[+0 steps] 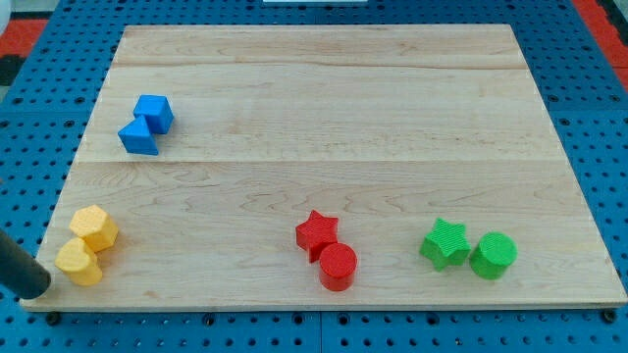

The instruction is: Push the yellow hexagon to the bottom of the yellow heart

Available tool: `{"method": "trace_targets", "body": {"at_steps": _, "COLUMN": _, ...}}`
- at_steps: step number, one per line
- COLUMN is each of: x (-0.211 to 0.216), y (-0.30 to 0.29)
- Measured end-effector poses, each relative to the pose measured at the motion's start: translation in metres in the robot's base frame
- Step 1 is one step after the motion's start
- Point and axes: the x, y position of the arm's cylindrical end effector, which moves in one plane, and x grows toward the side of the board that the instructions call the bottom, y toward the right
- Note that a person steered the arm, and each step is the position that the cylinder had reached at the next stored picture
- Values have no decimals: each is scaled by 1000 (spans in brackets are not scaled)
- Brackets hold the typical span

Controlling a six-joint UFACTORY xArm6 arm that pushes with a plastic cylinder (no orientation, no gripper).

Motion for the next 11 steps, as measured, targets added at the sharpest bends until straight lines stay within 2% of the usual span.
{"method": "trace_targets", "body": {"at_steps": 1, "x": -6, "y": 52}}
{"method": "trace_targets", "body": {"at_steps": 4, "x": -55, "y": 74}}
{"method": "trace_targets", "body": {"at_steps": 5, "x": -13, "y": 52}}
{"method": "trace_targets", "body": {"at_steps": 6, "x": 12, "y": 32}}
{"method": "trace_targets", "body": {"at_steps": 7, "x": 11, "y": -18}}
{"method": "trace_targets", "body": {"at_steps": 8, "x": 3, "y": -33}}
{"method": "trace_targets", "body": {"at_steps": 9, "x": -12, "y": -13}}
{"method": "trace_targets", "body": {"at_steps": 10, "x": -43, "y": -10}}
{"method": "trace_targets", "body": {"at_steps": 11, "x": -74, "y": 25}}
